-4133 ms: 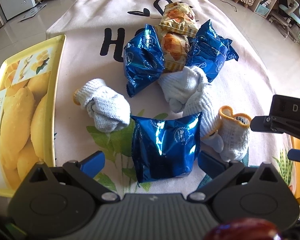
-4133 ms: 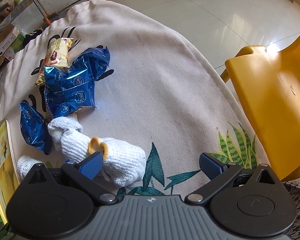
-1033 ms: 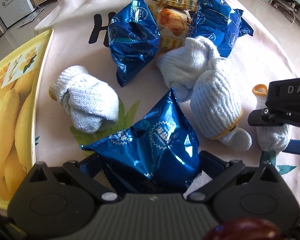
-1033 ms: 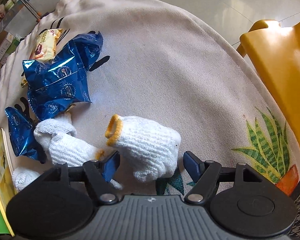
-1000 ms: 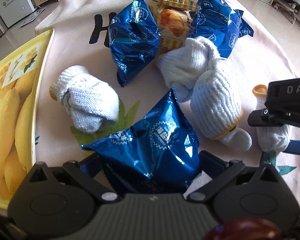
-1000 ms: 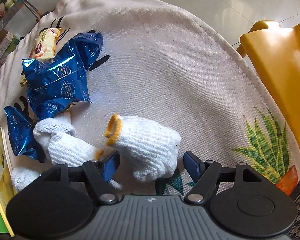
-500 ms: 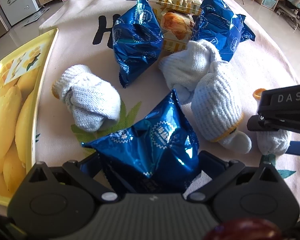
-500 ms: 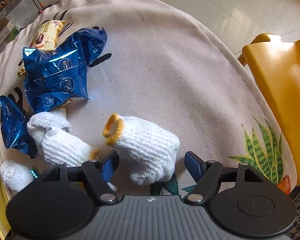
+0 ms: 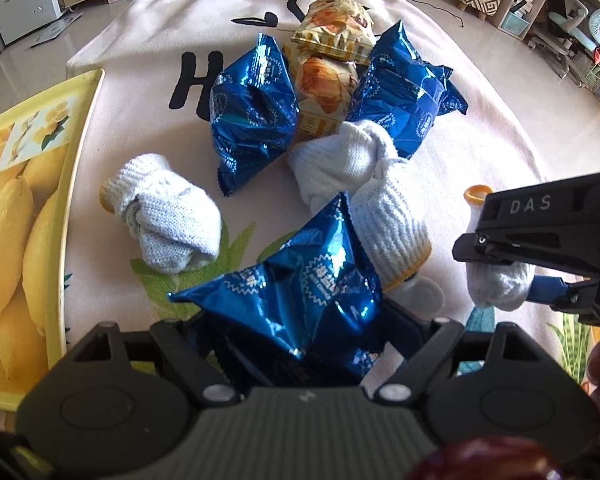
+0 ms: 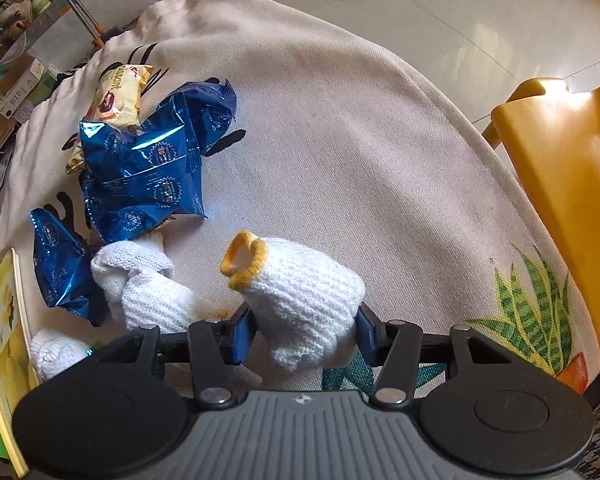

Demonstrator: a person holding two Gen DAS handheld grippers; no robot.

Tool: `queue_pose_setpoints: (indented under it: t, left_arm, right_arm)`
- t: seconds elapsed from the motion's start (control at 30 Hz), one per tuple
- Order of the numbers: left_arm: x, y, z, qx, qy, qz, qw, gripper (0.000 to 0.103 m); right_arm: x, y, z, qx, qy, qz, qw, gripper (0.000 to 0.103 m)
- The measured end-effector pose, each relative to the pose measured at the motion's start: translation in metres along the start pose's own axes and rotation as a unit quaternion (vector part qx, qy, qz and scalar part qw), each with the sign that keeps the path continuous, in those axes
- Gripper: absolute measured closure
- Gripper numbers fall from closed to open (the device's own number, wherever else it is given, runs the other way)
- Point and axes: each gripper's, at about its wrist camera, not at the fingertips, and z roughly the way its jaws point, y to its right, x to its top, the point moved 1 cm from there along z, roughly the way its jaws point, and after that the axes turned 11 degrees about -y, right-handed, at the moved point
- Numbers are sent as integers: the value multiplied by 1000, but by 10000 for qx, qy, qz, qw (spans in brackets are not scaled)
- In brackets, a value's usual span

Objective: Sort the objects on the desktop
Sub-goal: 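Close the left gripper on the blue foil packet while the right gripper grasps the white glove, then carry the blue packet with the left gripper while the right gripper carries the glove to the yellow tray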

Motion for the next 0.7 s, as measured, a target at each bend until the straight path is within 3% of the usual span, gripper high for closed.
queue_pose_setpoints:
  t: [0.4, 0.7]
  left_arm:
    - [-2, -13, -36, 20, 388, -52, 9992, 19]
    - [-9, -36, -67, 125, 752, -177, 9969, 19]
  right_arm:
    - [-12, -13, -21, 210, 203, -83, 9995, 51]
    - [-37, -26, -42, 573, 488, -517, 9958, 51]
